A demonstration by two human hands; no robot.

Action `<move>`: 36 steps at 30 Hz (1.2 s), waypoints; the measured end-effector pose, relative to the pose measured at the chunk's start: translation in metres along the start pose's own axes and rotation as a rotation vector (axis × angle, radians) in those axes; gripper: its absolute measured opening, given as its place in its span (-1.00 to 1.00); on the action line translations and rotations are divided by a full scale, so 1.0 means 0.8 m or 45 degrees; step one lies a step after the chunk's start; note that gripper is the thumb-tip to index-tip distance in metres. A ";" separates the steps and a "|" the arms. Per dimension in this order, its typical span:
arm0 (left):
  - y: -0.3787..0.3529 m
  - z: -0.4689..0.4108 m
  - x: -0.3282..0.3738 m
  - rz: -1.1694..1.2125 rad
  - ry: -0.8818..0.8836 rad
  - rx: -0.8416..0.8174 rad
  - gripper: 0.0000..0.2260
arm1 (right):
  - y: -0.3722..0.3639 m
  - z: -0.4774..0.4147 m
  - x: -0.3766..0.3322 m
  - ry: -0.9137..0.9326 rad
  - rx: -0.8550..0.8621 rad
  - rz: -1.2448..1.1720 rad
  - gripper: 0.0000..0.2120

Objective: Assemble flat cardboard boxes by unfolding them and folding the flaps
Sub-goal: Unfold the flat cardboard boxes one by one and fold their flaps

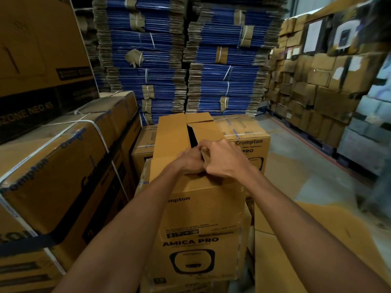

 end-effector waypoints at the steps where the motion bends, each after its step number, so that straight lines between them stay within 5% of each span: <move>1: 0.007 -0.003 0.001 0.013 0.020 0.054 -0.79 | 0.005 -0.002 0.005 -0.025 0.002 -0.045 -0.35; 12: 0.087 0.046 0.026 0.286 0.100 0.489 -0.59 | 0.033 -0.025 0.051 -0.148 -0.131 -0.115 -0.39; 18: 0.106 0.093 0.026 0.312 0.116 0.724 -0.52 | 0.041 -0.043 0.073 -0.131 -0.404 -0.261 -0.03; 25: 0.099 0.146 0.049 0.155 -0.128 1.077 -0.63 | 0.038 -0.038 0.080 -0.151 -0.697 -0.383 0.05; 30: 0.071 0.179 0.079 -0.305 -0.287 1.364 -0.65 | 0.021 -0.020 0.084 -0.018 -0.763 -0.159 0.28; 33: 0.063 0.183 0.083 -0.465 -0.375 1.387 -0.69 | 0.011 -0.003 0.085 0.033 -0.585 -0.269 0.01; 36: 0.059 0.173 0.080 -0.573 -0.315 1.089 -0.70 | -0.017 0.020 0.096 -0.029 -0.483 -0.359 -0.46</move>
Point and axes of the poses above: each hand's wrist, its own z-axis away from the middle knuckle, its own y-axis out of the back of the hand, x = y × z, the point moved 8 cm from there along -z, towards the middle knuckle, and after that the axes turned 5 degrees about -z, right-handed, at the moved point
